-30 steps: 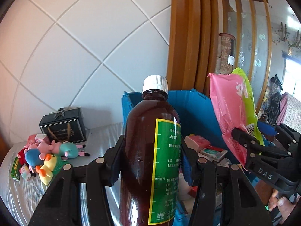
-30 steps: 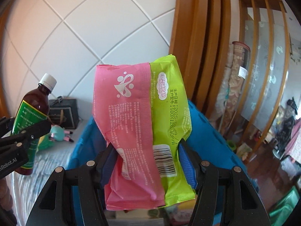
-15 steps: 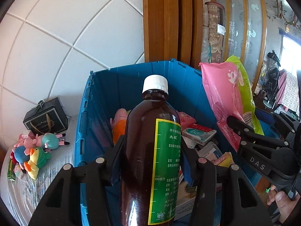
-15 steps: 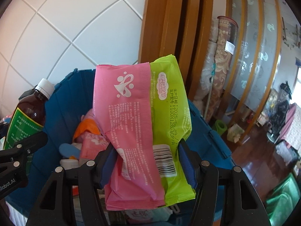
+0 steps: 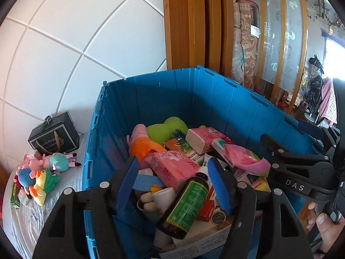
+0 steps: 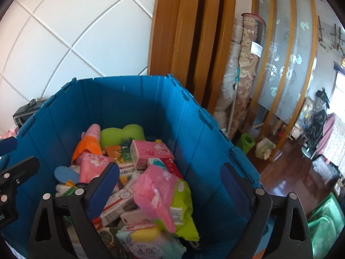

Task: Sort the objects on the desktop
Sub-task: 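Carry both items to the blue crate and open both tools to drop them, then move both tools back from the crate toward the plush pile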

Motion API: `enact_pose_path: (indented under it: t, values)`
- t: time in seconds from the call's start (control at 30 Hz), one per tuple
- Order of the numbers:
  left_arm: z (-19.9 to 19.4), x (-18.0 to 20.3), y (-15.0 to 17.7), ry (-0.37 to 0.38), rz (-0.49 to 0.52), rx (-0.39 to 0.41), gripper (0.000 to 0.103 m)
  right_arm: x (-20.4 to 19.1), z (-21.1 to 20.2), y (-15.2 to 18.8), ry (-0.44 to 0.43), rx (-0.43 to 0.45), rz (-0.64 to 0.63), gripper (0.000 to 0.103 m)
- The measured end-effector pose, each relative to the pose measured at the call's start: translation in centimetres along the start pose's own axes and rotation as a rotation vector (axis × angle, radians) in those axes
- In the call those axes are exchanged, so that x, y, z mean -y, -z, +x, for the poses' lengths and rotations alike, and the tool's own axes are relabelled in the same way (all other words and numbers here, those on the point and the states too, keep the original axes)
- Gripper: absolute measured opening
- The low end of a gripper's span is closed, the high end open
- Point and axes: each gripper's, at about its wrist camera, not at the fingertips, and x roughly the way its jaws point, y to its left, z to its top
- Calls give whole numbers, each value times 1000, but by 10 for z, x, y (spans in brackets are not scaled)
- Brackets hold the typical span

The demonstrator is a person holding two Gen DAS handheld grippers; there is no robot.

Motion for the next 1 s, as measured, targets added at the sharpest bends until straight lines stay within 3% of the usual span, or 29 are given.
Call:
enact_pose_path:
  t: [0.3,0.53,0.77,1.0]
  values:
    - [-19,-17,8,33,5,19,65,-5,-19,-5,22,10,9,103]
    - [-47,-65,22,15,-34,50,65,-43,-50,-11,-44,53,-7,103]
    - [-76,-158,51,-60,-135,63,65,-129,-91,-26,-161,119,-73,103]
    - [-102,-283,93,-189,-239,47,65,-254,-119,-41,-298,153,-158,103]
